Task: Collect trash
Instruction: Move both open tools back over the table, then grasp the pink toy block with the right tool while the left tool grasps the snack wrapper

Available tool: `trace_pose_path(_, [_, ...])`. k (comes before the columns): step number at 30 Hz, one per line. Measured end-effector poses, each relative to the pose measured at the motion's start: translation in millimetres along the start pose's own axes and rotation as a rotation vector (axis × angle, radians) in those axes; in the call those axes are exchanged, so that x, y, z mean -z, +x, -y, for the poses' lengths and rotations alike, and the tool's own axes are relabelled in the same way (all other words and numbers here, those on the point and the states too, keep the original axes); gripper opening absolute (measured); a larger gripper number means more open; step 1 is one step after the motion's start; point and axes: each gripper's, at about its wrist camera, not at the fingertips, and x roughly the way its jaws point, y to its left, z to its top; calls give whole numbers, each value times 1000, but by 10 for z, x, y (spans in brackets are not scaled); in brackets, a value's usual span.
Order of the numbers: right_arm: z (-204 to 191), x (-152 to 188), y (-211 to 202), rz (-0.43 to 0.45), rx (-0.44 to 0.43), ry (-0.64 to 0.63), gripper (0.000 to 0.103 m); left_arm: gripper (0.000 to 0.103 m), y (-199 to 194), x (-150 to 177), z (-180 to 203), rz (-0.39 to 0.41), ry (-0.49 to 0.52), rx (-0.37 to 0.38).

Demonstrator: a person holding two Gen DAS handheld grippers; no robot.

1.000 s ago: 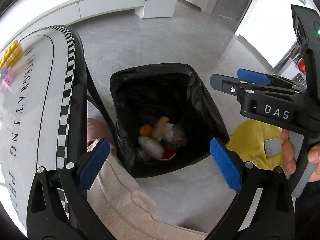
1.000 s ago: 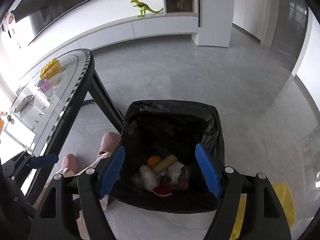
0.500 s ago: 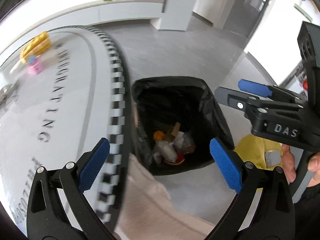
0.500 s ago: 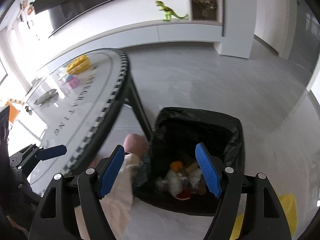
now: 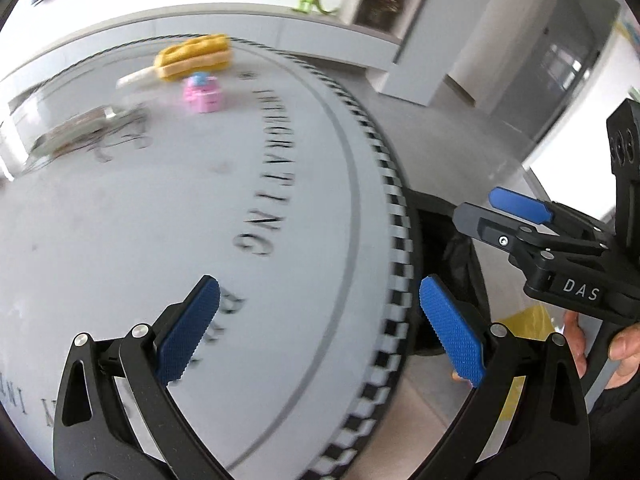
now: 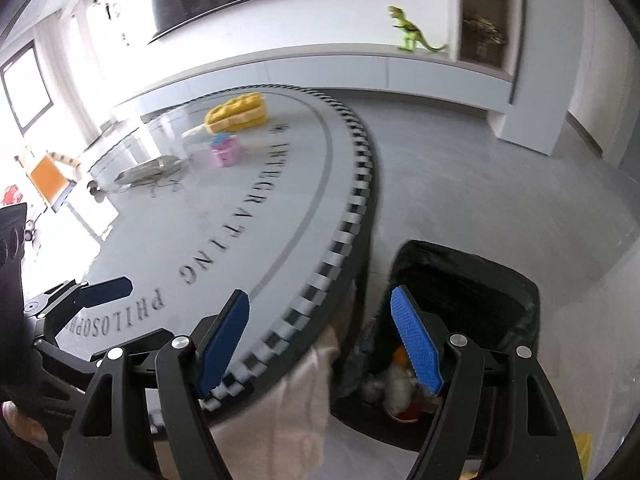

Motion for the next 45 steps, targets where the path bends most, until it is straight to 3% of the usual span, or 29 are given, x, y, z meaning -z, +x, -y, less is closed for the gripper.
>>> trace_pose_path(14, [-863,-460,463,-12,-89,-124,74,97,-214,33,-976,44,-172,-69])
trace_pose_path(21, [-1078,-694,795,-25,-87,-137,74,97,-215,-41,-1346,48,-221,-114])
trace_pose_path(42, [-1349,-1455,1864,-47,24,-123,74,97,-123,-238,-1846,30,-197,-151])
trace_pose_path(45, [-1350,-1482,1949,-58,30,-120,66,97,-106,-234,-1886,26,-205,-154])
